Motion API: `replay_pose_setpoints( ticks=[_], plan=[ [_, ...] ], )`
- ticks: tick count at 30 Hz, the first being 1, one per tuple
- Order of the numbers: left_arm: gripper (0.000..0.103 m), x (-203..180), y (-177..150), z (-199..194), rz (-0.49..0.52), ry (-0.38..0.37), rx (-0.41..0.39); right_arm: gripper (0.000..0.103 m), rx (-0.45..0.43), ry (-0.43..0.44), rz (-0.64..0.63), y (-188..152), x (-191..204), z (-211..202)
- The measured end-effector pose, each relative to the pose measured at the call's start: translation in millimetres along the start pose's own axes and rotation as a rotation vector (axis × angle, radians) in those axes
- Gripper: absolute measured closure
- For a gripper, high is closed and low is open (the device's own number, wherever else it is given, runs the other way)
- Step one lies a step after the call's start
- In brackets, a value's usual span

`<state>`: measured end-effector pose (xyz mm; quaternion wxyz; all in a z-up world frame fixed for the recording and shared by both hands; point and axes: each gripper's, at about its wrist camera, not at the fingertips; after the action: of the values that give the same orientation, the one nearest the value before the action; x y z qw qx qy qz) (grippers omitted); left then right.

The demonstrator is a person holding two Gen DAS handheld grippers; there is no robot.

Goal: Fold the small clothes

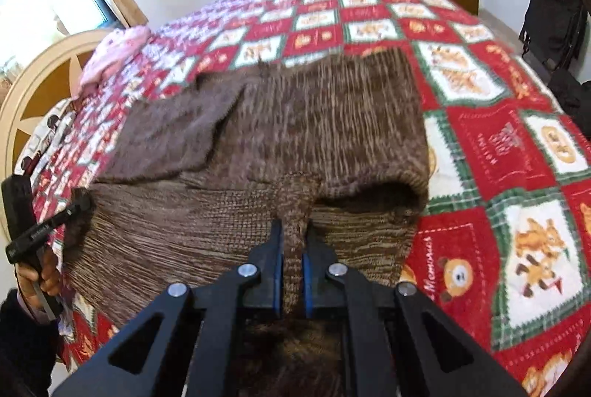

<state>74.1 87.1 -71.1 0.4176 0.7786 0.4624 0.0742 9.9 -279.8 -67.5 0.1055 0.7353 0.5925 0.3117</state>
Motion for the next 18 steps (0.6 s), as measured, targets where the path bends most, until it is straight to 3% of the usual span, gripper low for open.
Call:
replay_pose_setpoints(
  ticks=[9, 13, 18],
  plan=[
    [0.094, -8.7, 52.4, -37.0, 0.006, 0.012, -0.124, 0.092, -0.155, 0.058, -0.096, 26.9, 35.8, -56.9],
    [0.094, 0.8, 78.9, -29.7, -0.018, 0.049, -0.137, 0.093, -0.207, 0.04, -0.133, 59.0, 42.9, -64.7],
    [0.094, 13.7, 110.5, -2.1, -0.027, 0.094, -0.137, 0.095, -0.246, 0.005, -0.135, 98.7, 38.1, -46.2]
  ],
)
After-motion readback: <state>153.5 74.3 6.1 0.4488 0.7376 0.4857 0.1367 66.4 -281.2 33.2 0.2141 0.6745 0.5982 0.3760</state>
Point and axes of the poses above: each gripper's, at about its wrist camera, not at the fingertips, and z roughly the way its jaws point, x to its left, y to its top, and after that the axes turned 10 degrees about z, right-handed
